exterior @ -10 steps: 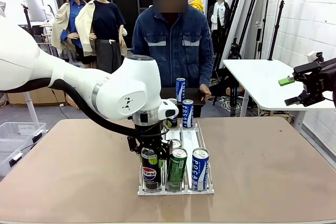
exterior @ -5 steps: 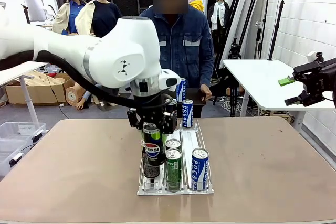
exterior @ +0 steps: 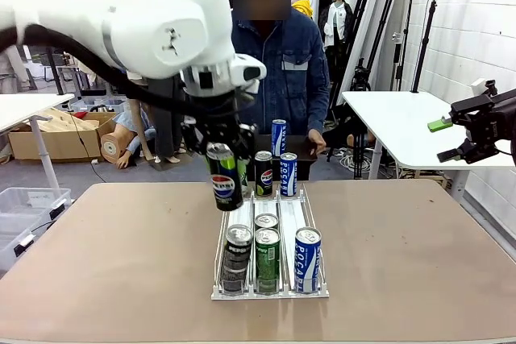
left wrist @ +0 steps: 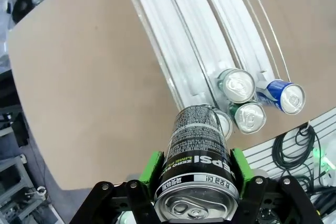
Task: Retrieve and hand over the desired beverage to the person.
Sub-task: Pick up another can of the same type that the person held from the Automatic Can Dispenser.
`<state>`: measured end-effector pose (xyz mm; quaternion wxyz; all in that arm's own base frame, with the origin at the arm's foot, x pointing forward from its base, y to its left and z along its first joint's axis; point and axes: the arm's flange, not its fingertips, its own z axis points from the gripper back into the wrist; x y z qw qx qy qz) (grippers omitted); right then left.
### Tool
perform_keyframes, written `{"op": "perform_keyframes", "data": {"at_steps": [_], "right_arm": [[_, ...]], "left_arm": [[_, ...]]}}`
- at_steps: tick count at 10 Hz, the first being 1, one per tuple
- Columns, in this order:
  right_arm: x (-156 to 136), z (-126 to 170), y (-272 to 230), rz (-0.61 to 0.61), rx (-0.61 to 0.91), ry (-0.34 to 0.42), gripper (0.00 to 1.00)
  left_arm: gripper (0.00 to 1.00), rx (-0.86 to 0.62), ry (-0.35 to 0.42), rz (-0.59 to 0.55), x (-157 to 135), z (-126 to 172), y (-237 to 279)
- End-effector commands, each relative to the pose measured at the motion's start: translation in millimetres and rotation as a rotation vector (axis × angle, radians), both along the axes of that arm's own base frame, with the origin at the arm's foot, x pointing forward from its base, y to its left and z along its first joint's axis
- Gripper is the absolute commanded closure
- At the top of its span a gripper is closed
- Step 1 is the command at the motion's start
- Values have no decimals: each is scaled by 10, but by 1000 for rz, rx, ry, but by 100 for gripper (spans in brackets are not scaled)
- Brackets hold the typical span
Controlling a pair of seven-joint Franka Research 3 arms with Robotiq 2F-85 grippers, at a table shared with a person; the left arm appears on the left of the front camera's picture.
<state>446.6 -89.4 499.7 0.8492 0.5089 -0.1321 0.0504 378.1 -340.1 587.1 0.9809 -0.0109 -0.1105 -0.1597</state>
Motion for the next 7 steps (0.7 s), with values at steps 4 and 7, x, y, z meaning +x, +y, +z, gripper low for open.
{"op": "perform_keyframes", "data": {"at_steps": [4, 7], "right_arm": [[-3, -2, 2, -3, 2, 4, 0], [-3, -2, 2, -3, 2, 4, 0]], "left_arm": [[89, 135, -6, 69, 321, 347, 832], [89, 62, 7, 103, 464, 309, 1617]]}}
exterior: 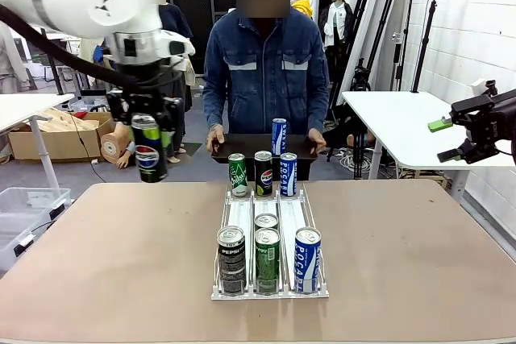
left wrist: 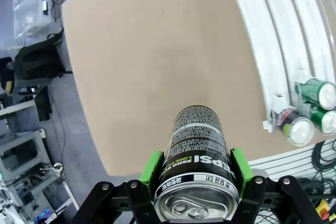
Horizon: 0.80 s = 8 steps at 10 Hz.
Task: Retrieve and hand over the desired beverage to the person.
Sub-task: Pick up another can of the same type that the person held from the Automatic Can Dispenser.
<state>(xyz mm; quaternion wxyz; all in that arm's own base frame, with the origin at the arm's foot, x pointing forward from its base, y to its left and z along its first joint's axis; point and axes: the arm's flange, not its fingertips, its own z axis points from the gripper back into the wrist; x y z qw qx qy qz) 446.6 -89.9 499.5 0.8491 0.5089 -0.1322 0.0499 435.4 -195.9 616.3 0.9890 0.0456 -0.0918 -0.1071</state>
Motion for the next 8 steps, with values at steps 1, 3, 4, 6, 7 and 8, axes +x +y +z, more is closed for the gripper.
{"op": "perform_keyframes", "data": {"at_steps": [1, 3, 4, 6, 7, 8], "right_arm": [[-2, 0, 7, -2, 1, 4, 0], [-2, 0, 7, -2, 1, 4, 0], [-2, 0, 7, -2, 1, 4, 0], [-2, 0, 7, -2, 1, 4, 0], [-2, 0, 7, -2, 1, 4, 0], [-2, 0, 7, -2, 1, 4, 0]], "left_arm": [[89, -65, -5, 9, -113, -53, 426], [89, -77, 29, 21, -153, -172, 722], [89, -85, 37, 34, -172, -215, 825], [89, -93, 46, 22, -180, -317, 871], [89, -64, 68, 55, -132, -274, 834], [89, -64, 68, 55, -132, -274, 834]]}}
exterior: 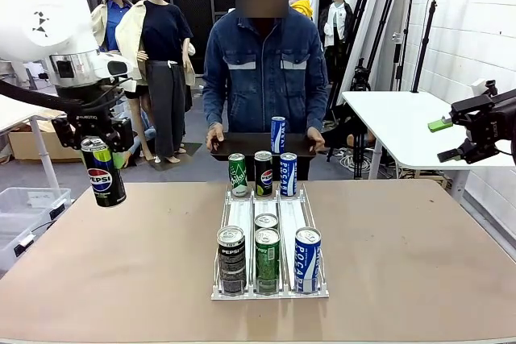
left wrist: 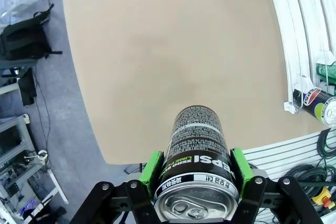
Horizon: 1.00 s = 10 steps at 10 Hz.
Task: Retrieve and hand over the desired beverage to the person.
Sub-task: Pick up another can of the same type that the person held from the Automatic Can Dispenser, then place the picked can on the Handle tray extended by the person.
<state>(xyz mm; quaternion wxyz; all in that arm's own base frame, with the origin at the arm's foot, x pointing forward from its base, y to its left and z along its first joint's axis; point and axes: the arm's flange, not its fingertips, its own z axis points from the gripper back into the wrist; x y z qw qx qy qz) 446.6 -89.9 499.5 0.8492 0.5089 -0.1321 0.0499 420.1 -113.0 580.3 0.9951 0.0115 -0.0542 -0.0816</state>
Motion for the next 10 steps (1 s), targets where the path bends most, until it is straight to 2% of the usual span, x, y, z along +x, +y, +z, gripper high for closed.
{"op": "perform_keyframes", "data": {"at_steps": [1, 10], "right_arm": [[-3, 0, 7, -2, 1, 4, 0], [-3, 0, 7, -2, 1, 4, 0]], "left_arm": [[89, 2, -12, 6, 20, 86, 5], [89, 2, -12, 6, 20, 86, 5]]}}
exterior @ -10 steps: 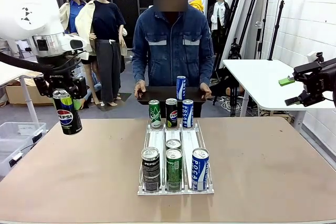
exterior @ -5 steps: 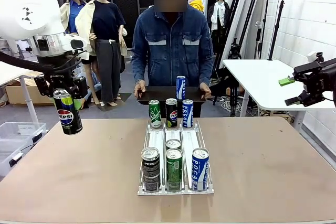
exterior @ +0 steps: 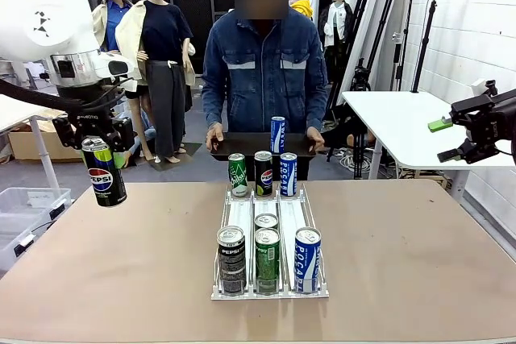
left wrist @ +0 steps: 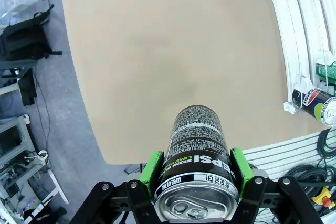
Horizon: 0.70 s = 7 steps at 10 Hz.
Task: Retrieve and hand over the desired beverage to the person.
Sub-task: Place the picked can on the Handle tray extended by the person.
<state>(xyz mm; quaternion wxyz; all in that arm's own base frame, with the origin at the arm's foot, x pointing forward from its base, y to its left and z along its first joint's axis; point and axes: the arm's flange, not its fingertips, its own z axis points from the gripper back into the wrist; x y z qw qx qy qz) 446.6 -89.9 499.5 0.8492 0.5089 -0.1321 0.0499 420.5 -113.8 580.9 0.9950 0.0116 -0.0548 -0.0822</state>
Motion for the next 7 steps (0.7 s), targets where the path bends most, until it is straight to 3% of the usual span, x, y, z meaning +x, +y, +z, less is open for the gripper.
{"op": "perform_keyframes", "data": {"at_steps": [1, 7], "right_arm": [[-3, 0, 7, -2, 1, 4, 0], [-3, 0, 7, -2, 1, 4, 0]], "left_arm": [[89, 1, -11, 7, 17, 79, 13], [89, 1, -11, 7, 17, 79, 13]]}}
